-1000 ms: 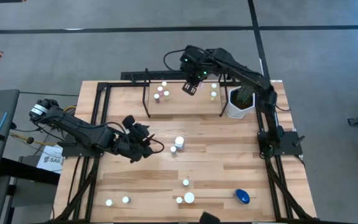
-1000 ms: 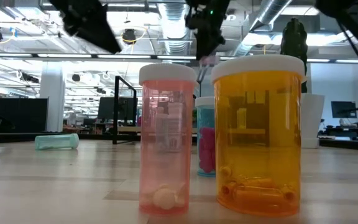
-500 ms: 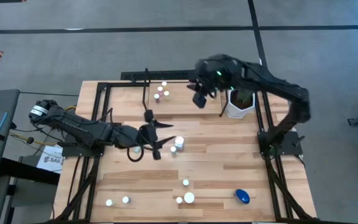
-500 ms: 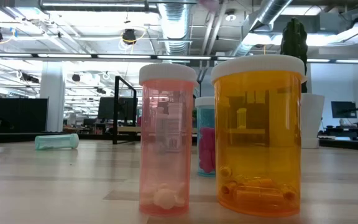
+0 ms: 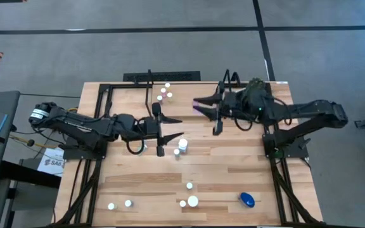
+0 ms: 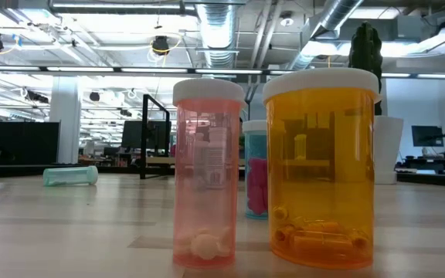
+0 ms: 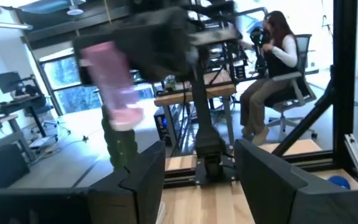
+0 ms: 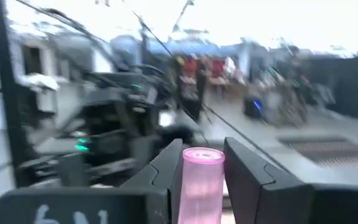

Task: Pick and place medicine bottles onto shelf by color
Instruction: Put the pink pill bottle on the shelf

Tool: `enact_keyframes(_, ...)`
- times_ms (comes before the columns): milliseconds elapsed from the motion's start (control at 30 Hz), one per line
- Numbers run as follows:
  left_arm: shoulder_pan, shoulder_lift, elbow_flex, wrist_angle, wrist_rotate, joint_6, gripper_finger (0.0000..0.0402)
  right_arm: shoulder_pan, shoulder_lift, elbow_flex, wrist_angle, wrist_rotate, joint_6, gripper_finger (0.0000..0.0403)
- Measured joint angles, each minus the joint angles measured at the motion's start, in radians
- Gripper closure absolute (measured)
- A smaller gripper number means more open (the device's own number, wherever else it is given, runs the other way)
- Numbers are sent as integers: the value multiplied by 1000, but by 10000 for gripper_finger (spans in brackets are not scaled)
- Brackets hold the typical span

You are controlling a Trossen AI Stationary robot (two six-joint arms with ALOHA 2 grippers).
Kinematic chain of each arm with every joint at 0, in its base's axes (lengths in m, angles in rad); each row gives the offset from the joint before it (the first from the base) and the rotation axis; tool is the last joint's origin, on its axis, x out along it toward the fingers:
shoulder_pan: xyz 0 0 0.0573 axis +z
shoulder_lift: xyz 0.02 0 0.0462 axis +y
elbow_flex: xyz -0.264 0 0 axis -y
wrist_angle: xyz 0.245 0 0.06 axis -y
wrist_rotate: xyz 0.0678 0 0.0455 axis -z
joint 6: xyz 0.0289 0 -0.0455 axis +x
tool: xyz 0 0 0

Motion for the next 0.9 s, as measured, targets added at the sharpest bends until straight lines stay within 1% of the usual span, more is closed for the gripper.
enact_keyframes(133, 30, 0, 0, 1, 49, -18, 221, 8, 4, -78, 169, -61, -12, 289)
enact_keyframes(300, 77, 0, 0, -11, 36, -70, 221, 6, 41, -89, 203, -69, -7, 289)
enact_keyframes(367, 90, 0, 0, -30, 36, -88, 221, 6, 54, -86, 240, -88, -5, 289)
enact_keyframes(533, 101, 1, 0, -61, 117, -88, 221, 7, 71, -85, 287, -123, -5, 289)
enact_keyframes(600, 101, 1, 0, -69, 128, -81, 221, 7, 72, -87, 289, -123, -5, 289)
enact_keyframes(667, 101, 1, 0, -73, 120, -68, 221, 6, 70, -86, 299, -123, -5, 289)
enact_keyframes(700, 101, 1, 0, -68, 100, -58, 221, 6, 70, -85, 299, -123, -3, 289)
enact_keyframes(800, 102, 1, 0, -23, -3, -51, 221, 12, 71, -85, 292, -123, 13, 289)
enact_keyframes(833, 104, 0, 0, -21, -17, -58, 221, 13, 71, -85, 292, -123, 20, 289)
enact_keyframes(900, 107, 2, 0, -10, -8, -69, 221, 12, 71, -85, 292, -124, 21, 289)
